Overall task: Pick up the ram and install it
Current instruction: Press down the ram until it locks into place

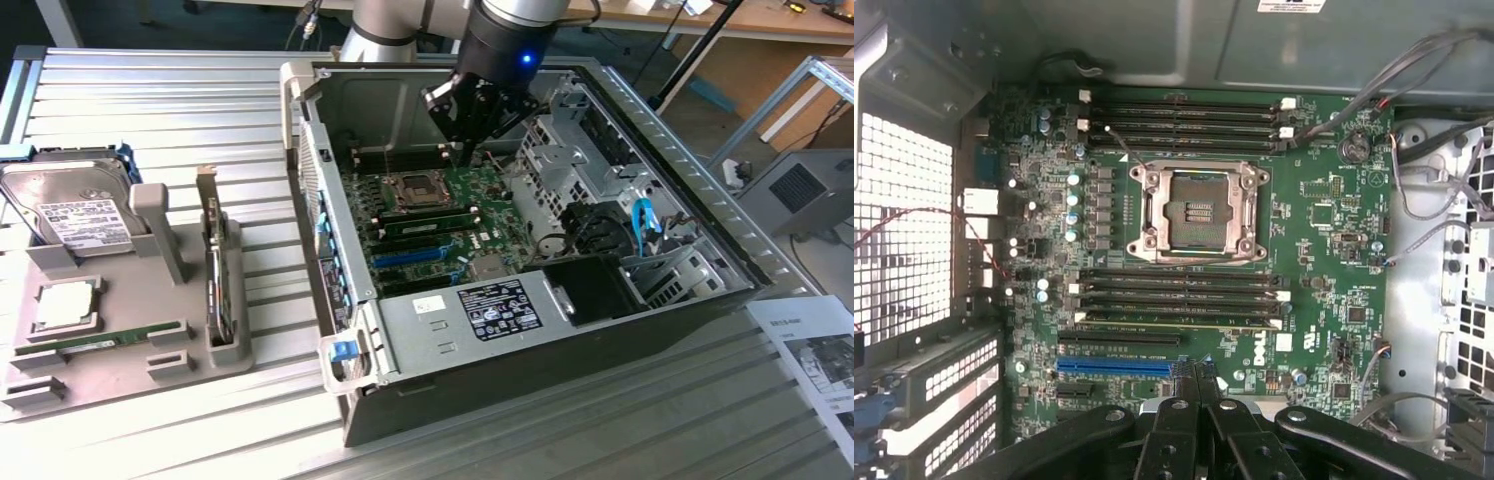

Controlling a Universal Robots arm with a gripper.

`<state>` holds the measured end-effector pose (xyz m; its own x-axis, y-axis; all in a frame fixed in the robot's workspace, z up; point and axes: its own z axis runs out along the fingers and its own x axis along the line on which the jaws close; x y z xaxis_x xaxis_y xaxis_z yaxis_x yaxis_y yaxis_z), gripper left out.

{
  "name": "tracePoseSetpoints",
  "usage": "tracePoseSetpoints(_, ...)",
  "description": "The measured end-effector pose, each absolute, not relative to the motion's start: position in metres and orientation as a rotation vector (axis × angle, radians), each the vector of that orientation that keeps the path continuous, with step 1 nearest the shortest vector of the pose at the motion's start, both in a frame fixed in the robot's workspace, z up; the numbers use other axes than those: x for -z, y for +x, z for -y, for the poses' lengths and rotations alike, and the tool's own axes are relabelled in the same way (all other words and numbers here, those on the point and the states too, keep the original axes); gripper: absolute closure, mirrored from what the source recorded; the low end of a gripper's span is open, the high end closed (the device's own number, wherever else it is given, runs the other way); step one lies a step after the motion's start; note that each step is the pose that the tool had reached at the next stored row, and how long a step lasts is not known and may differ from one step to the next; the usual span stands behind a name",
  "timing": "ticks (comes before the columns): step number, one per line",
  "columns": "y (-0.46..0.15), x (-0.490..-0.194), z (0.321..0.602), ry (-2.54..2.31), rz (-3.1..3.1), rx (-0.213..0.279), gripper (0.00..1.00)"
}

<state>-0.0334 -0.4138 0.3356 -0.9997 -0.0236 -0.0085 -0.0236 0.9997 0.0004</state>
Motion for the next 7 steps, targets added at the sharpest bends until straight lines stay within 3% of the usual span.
tracePoseSetpoints(7, -0.0334, -0.3357, 0.4139, -0.031, -3.133, -0.001, 0.89)
